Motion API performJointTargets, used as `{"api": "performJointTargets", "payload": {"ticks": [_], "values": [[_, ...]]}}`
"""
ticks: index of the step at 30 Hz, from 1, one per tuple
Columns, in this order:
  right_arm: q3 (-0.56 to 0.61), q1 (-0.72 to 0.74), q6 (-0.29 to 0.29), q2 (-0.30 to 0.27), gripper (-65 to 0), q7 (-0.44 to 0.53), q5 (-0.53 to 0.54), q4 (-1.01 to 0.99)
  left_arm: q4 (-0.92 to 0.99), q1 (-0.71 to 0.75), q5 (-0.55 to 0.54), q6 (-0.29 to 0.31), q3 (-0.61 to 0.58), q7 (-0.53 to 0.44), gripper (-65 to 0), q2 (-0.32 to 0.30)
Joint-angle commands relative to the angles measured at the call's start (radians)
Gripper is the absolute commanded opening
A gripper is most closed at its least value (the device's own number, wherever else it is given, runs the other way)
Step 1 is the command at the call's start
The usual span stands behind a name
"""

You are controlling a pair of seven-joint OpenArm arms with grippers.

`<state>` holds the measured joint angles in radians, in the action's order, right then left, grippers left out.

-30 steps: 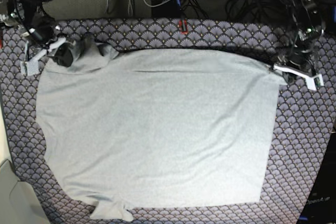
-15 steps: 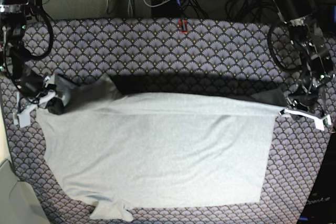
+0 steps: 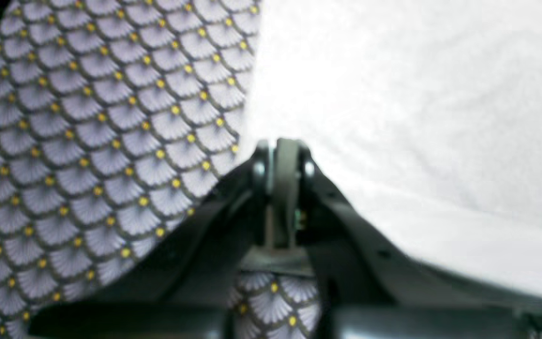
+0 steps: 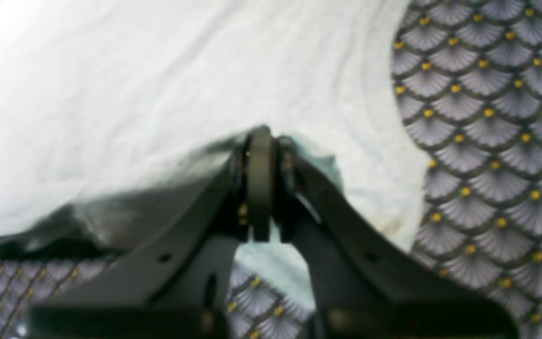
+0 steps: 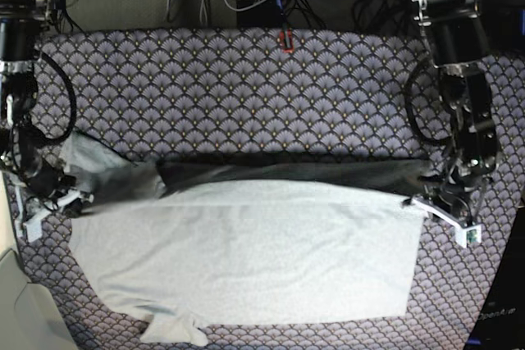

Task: Fold the T-shirt properly
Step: 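Lift the grasped edge and pull it across the shirt toward the hem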

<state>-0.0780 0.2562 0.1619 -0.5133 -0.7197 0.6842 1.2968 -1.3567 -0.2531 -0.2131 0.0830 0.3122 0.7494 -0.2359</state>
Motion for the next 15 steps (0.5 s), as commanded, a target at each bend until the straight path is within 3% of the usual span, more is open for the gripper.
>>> {"api": "performJointTargets", "payload": {"ticks": [1,4,10,15], "values": [[0.008,0.053,0.031,-0.023,-65.0,0.025,-0.008,-0.003,0.007,-0.036,0.004,0.001,0.002,-0.021,-64.4,-0.012],[0.037,0.127,0.095,-0.020,-65.0,0.025,-0.083,-0.070,0.058,-0.056,0.004,0.001,0.000,-0.063,-64.4,-0.013],[0.048,0.220,0.198,0.040,-65.0,0.028,-0.261,-0.170,0.135,-0.125,0.011,0.004,-0.002,-0.090,-64.4,-0.018],[0.048,0.231,0.229,0.095,-65.0,0.085,-0.432,-0.174,0.155,-0.188,0.108,0.007,-0.014,-0.092,-64.4,-0.015]]}}
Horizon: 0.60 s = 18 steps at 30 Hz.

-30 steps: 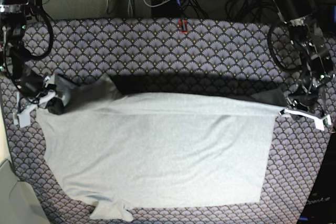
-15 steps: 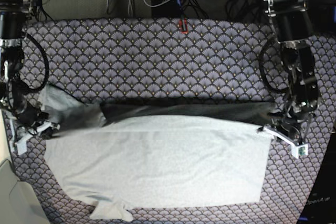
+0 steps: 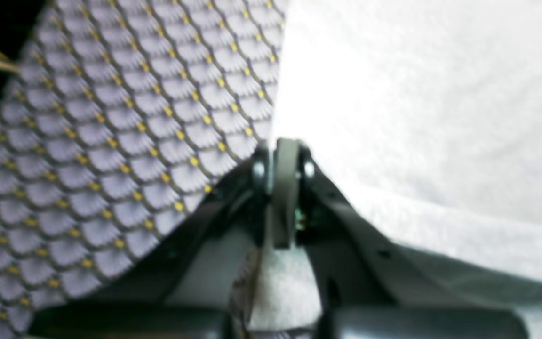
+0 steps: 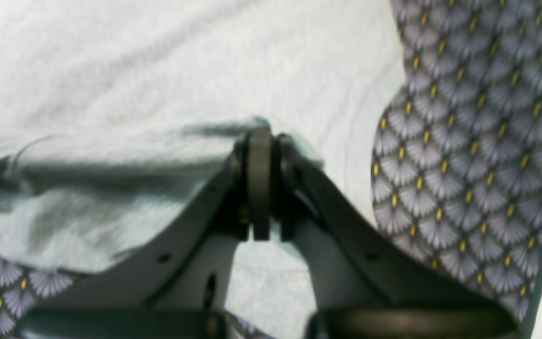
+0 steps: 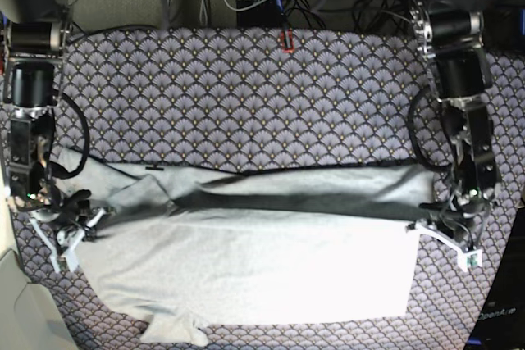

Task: Fold the T-shirt properly
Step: 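Lift the grasped edge and pull it across the shirt toward the hem, then lower the folded edge onto the shirt and open both grippers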

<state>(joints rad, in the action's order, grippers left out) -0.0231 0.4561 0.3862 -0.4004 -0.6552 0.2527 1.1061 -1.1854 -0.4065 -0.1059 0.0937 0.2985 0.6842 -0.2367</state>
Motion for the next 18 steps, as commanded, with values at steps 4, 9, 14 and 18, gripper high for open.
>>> {"api": "performJointTargets", "payload": {"ticks": [4,9,14,18], "values": [[-0.008,0.031,0.004,0.018,-65.0,0.041,-0.085,0.016,0.008,-0.064,0.022,-0.004,-0.075,-0.028,-64.4,-0.020],[-0.011,0.048,-0.002,0.024,-65.0,0.070,-0.091,-0.022,0.009,-0.065,0.022,-0.004,-0.081,-0.028,-64.4,-0.017],[-0.013,0.125,0.000,0.008,-65.0,0.125,-0.091,-0.185,0.009,-0.056,0.024,-0.004,-0.083,-0.082,-64.4,-0.022],[-0.007,0.152,0.003,0.004,-65.0,0.145,-0.091,-0.214,0.060,-0.062,0.024,-0.005,-0.083,-0.090,-64.4,-0.039]]}}
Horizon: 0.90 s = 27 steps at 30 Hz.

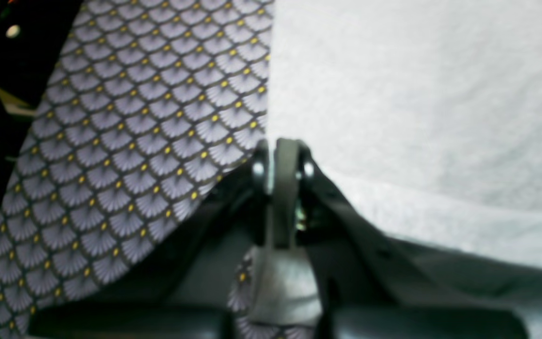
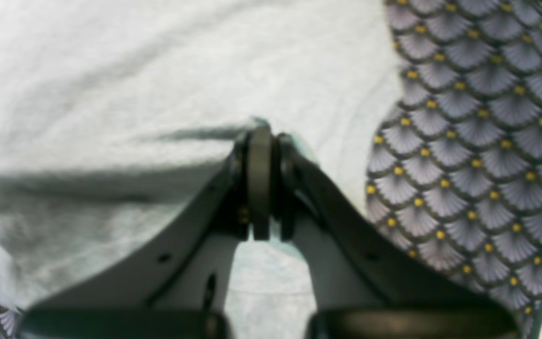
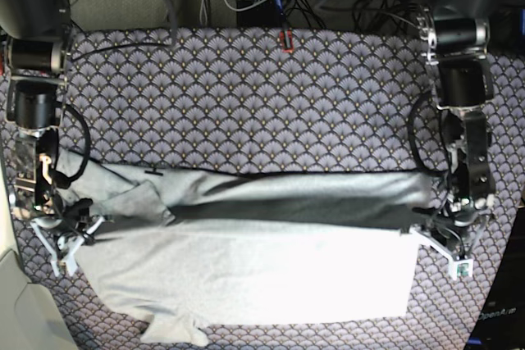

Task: Fold the T-shirt properly
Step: 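Lower the folded edge onto the shirt and open both grippers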

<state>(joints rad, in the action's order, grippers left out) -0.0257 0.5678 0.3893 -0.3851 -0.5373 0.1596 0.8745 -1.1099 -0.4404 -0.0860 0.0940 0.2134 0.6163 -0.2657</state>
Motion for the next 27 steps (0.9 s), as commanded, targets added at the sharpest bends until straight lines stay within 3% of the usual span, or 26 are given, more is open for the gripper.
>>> {"api": "performJointTargets", "payload": {"ticks": [1,5,19,27], "values": [[-0.004,0.048,0.000,-0.010,-65.0,0.027,0.002,0.018,0.001,-0.030,0.004,-0.006,0.004,-0.023,-64.4,-0.010],[0.010,0.070,0.001,-0.008,-65.0,0.027,0.002,0.018,0.026,-0.041,0.004,-0.006,0.002,-0.052,-64.4,-0.010],[0.254,0.088,-0.002,-0.016,-65.0,0.081,0.001,0.015,0.034,-0.064,0.004,-0.006,0.002,-0.077,-64.4,-0.028],[0.261,0.087,-0.005,-0.013,-65.0,0.082,0.001,0.013,0.034,-0.064,0.004,-0.006,0.002,-0.077,-64.4,-0.030]]}}
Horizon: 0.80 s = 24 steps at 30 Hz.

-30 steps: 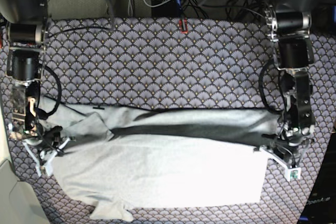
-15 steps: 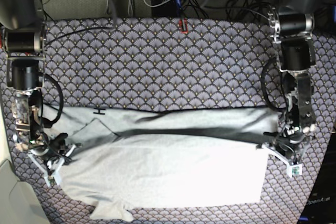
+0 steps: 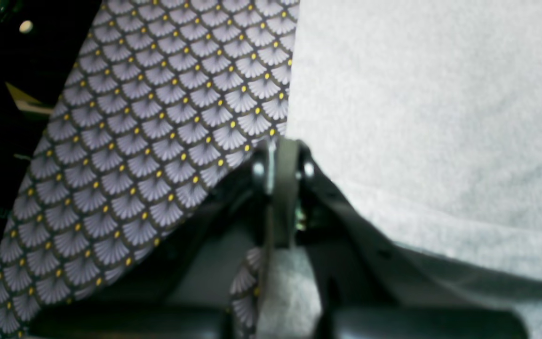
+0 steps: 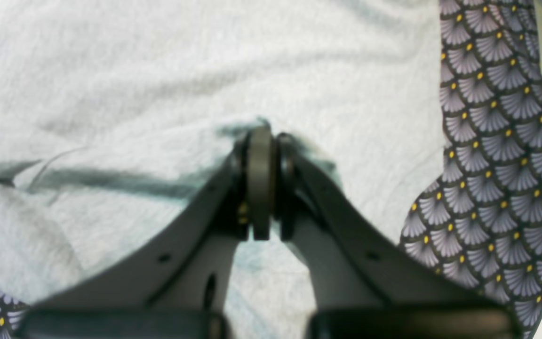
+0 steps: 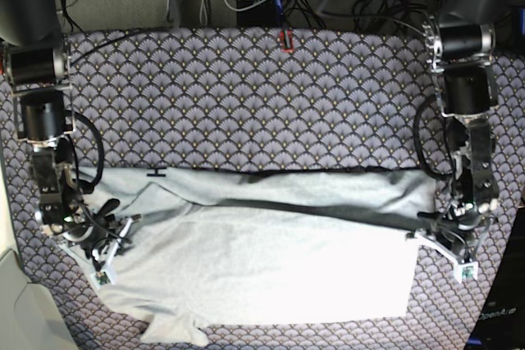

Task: Fold the T-shirt properly
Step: 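Lower the folded edge onto the shirt and open both grippers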

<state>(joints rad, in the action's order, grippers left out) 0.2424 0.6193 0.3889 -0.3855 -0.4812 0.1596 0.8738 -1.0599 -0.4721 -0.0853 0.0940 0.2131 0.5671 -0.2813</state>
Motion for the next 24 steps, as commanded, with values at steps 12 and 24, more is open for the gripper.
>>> {"api": "performJointTargets", "payload": {"ticks": [12,24], "values": [[-0.008,0.142,-0.006,-0.026,-65.0,0.055,0.001,-0.100,0.014,-0.033,0.003,-0.006,0.003,-0.029,-64.2,-0.014],[-0.008,0.147,-0.006,-0.026,-65.0,0.091,0.001,-0.130,0.017,-0.033,0.003,-0.004,0.003,-0.029,-64.0,-0.005]]}}
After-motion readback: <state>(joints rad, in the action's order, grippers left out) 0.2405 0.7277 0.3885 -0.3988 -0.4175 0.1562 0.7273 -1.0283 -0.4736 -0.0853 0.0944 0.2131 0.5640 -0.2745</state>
